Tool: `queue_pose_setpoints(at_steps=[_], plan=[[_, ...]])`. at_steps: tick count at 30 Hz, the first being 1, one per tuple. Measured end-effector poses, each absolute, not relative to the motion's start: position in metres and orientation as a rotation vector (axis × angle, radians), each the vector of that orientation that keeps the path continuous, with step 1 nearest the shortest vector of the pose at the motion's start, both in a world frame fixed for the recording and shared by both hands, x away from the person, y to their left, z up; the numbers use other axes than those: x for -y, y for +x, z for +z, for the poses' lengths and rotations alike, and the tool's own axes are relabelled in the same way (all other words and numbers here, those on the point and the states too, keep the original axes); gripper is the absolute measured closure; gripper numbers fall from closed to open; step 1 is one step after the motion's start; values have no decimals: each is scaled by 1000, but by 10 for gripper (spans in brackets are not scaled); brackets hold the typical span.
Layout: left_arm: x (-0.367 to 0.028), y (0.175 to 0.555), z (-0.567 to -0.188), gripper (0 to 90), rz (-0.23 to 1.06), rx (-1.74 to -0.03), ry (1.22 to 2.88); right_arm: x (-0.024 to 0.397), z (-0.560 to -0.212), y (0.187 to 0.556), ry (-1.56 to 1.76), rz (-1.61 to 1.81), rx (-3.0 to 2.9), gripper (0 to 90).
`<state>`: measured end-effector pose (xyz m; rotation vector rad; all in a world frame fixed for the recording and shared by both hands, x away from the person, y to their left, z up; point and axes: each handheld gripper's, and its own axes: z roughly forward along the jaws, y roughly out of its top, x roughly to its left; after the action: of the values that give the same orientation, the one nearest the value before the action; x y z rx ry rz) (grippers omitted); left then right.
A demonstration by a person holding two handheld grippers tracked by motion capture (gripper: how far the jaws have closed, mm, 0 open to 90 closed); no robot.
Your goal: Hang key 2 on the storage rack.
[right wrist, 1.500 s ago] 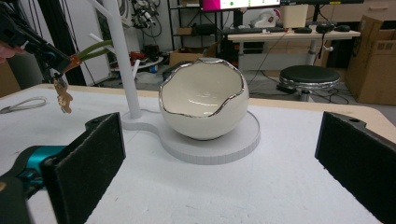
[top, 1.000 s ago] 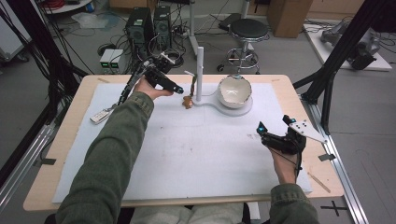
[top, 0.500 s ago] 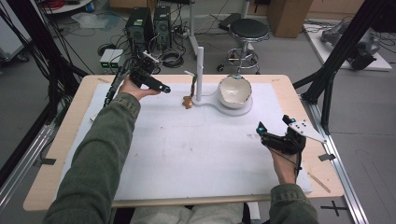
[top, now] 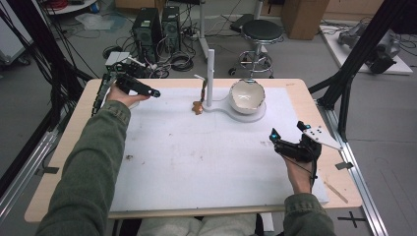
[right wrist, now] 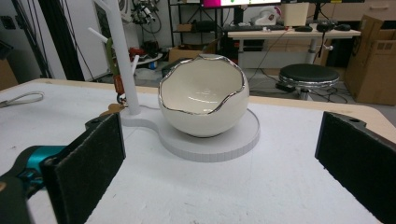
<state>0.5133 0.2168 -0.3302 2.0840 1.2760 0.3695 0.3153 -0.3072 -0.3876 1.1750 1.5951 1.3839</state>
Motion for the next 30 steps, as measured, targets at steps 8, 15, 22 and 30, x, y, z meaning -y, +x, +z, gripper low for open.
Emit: queue_pose_setpoints(at_steps=[8, 15, 22, 30], plan=[[-228, 515, -337, 19, 348, -1293, 2077, 308, -388, 314, 1174, 1382, -1593, 5], [-241, 519, -341, 19, 364, -1308, 2051, 309, -388, 313, 1180, 1379, -1591, 5], [-255, 524, -347, 19, 369, -1350, 2043, 311, -388, 313, 1183, 1382, -1586, 5], [-270, 526, -353, 24, 346, -1366, 2055, 310, -388, 312, 1186, 1377, -1595, 5]])
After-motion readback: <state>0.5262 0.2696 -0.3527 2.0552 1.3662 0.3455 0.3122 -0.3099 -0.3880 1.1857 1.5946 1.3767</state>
